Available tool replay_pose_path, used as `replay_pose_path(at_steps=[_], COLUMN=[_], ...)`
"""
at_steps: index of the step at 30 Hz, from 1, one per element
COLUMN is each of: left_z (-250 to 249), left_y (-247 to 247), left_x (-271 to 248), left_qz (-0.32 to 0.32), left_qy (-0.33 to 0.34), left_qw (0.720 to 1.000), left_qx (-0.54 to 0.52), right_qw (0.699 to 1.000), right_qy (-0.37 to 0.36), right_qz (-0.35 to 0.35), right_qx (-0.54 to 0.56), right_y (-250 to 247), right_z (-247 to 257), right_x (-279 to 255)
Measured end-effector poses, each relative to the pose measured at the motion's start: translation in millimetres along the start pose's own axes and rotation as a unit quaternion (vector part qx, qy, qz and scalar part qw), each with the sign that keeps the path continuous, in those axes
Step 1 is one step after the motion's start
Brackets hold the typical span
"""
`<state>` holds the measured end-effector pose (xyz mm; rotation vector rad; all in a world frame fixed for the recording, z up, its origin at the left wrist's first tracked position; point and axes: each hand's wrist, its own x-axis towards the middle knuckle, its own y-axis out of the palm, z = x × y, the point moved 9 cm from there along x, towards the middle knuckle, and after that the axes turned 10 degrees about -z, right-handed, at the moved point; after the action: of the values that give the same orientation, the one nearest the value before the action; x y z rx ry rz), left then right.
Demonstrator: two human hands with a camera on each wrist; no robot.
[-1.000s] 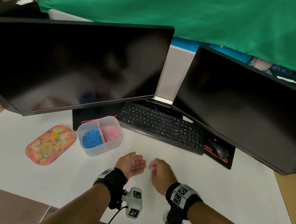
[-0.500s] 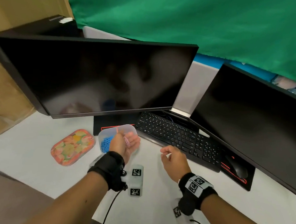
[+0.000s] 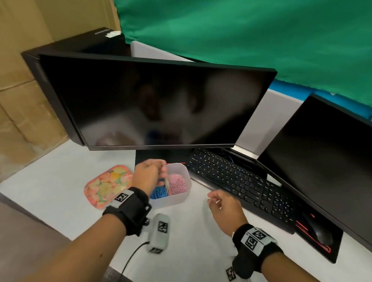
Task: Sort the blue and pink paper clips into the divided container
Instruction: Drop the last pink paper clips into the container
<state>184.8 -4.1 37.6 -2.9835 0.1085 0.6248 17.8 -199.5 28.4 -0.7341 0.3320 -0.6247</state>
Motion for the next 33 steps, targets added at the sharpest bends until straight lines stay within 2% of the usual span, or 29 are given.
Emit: replay_pose_path(at_steps=[1, 3, 5, 8, 12, 14, 16, 17, 19, 21, 23, 25, 27, 33], left_z=[-6, -7, 10, 39, 69, 68, 64, 62, 56, 41, 20, 4, -7, -4], left_y=[-22, -62, -90, -116, -128, -129, -131, -133, -136, -129, -107, -74, -42, 15], left_x=[10, 28, 50, 71, 82, 84, 84, 84, 84, 79, 64, 44, 29, 12], left_qz=[-0.041, -0.097, -0.094, -0.063, -0.023, -0.026, -0.025, -0.028, -0.033, -0.024, 0.021, 0.082, 0.121, 0.179], left_qy=[0.076, 0.145, 0.143, 0.109, 0.089, 0.096, 0.085, 0.073, 0.06, 0.103, 0.179, 0.251, 0.294, 0.357], left_qw=[0.994, 0.963, 0.92, 0.825, 0.773, 0.768, 0.777, 0.794, 0.853, 0.901, 0.912, 0.892, 0.864, 0.775], left_qx=[0.072, 0.204, 0.353, 0.551, 0.627, 0.633, 0.623, 0.603, 0.517, 0.421, 0.369, 0.367, 0.389, 0.49], right_qw=[1.0, 0.999, 0.999, 0.998, 0.997, 0.997, 0.997, 0.997, 0.997, 0.996, 0.996, 0.995, 0.993, 0.989], right_qy=[0.005, 0.015, 0.027, 0.036, 0.05, 0.051, 0.05, 0.052, 0.055, 0.062, 0.066, 0.074, 0.079, 0.096], right_qz=[0.008, 0.028, 0.043, 0.052, 0.05, 0.053, 0.059, 0.061, 0.062, 0.059, 0.058, 0.056, 0.059, 0.059], right_qx=[0.0, -0.002, 0.003, 0.004, -0.003, -0.013, -0.017, -0.016, -0.011, -0.003, 0.009, 0.03, 0.062, 0.092], right_y=[3, 11, 20, 30, 42, 46, 49, 50, 51, 52, 53, 55, 58, 62], right_z=[1, 5, 9, 14, 13, 13, 15, 15, 17, 16, 15, 17, 23, 27], right_x=[1, 2, 5, 11, 22, 28, 32, 33, 36, 38, 40, 42, 43, 50])
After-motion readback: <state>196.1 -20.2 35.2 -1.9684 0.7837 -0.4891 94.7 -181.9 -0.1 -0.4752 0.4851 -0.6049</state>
